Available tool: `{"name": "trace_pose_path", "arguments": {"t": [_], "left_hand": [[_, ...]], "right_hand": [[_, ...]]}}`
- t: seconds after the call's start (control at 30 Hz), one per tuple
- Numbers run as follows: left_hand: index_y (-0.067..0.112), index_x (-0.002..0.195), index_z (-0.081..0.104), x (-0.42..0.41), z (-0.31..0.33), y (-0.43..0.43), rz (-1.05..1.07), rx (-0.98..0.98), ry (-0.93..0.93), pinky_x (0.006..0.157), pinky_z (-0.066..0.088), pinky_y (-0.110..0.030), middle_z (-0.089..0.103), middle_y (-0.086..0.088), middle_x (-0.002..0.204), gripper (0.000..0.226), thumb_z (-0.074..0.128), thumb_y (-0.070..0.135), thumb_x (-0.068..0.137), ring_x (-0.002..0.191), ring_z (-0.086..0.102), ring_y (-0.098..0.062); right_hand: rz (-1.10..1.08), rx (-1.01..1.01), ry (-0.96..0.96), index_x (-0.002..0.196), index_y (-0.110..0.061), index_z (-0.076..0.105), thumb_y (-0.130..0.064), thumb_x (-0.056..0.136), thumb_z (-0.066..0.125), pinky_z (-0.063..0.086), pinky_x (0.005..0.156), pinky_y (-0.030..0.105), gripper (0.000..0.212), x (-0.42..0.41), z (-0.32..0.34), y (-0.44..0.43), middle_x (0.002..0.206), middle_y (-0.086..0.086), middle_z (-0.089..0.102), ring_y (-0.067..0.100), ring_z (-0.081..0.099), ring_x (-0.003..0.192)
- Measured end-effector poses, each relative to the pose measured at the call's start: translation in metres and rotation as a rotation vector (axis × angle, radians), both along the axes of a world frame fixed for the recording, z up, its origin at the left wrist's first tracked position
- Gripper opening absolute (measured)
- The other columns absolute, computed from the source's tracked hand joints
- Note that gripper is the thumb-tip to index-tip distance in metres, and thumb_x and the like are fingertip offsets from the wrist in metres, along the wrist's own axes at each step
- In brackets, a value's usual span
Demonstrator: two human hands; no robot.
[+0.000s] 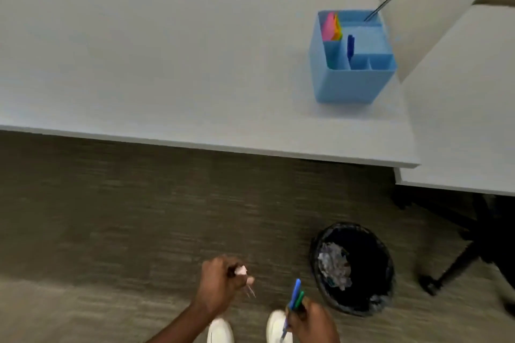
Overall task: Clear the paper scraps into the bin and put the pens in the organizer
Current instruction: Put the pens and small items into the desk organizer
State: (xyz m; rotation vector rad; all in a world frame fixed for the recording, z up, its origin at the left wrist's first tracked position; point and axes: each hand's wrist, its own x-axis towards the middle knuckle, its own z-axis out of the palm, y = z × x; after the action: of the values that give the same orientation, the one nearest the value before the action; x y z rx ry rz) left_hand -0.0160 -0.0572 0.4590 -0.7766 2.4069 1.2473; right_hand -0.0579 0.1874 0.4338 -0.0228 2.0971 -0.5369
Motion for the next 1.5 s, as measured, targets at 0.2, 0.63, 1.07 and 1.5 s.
{"name": "trace_pose_path", "arguments": {"t": [0.2, 0.63, 1.07, 1.5], "left_hand": [[0.025, 0.099, 0.082, -0.014, 0.088, 0.008, 0.150, -0.042, 0.105, 0.083, 0.060, -0.031, 0.079, 0.008, 0.086, 0.033, 0.094, 0.014, 0.071, 0.082, 0.075, -0.006], [0.039, 0.092, 0.081, -0.052, 0.221, 0.031, 0.349, 0.025, 0.288, 0.075, 0.061, -0.014, 0.080, 0.027, 0.088, 0.031, 0.097, 0.024, 0.071, 0.085, 0.076, 0.005], [0.035, 0.093, 0.078, -0.113, 0.257, -0.029, 0.381, 0.108, 0.301, 0.070, 0.061, -0.014, 0.080, 0.023, 0.096, 0.030, 0.097, 0.028, 0.071, 0.090, 0.076, 0.004], [0.037, 0.095, 0.074, -0.250, 0.280, -0.114, 0.163, 0.149, 0.405, 0.068, 0.052, -0.002, 0.075, 0.033, 0.093, 0.027, 0.094, 0.033, 0.078, 0.089, 0.072, 0.008]], "right_hand": [[-0.022, -0.112, 0.072, 0.131, -0.035, 0.051, -0.045, 0.101, 0.055, 0.048, 0.095, 0.012, 0.032, -0.042, 0.086, 0.007, 0.119, -0.012, 0.070, 0.002, 0.067, 0.113], [-0.357, -0.442, 0.376, 0.094, -0.028, 0.070, -0.027, 0.096, 0.075, 0.064, 0.072, 0.025, 0.006, -0.127, 0.230, 0.032, 0.084, -0.006, 0.081, 0.008, 0.080, 0.075], [-0.452, -0.379, 0.630, 0.097, -0.033, 0.072, -0.028, 0.092, 0.079, 0.061, 0.083, 0.031, 0.009, -0.224, 0.308, -0.001, 0.085, -0.010, 0.080, 0.002, 0.076, 0.083], [-0.436, -0.249, 0.977, 0.105, -0.014, 0.071, -0.024, 0.094, 0.077, 0.043, 0.069, 0.011, 0.016, -0.333, 0.358, -0.068, 0.091, 0.001, 0.074, 0.015, 0.068, 0.078]]}}
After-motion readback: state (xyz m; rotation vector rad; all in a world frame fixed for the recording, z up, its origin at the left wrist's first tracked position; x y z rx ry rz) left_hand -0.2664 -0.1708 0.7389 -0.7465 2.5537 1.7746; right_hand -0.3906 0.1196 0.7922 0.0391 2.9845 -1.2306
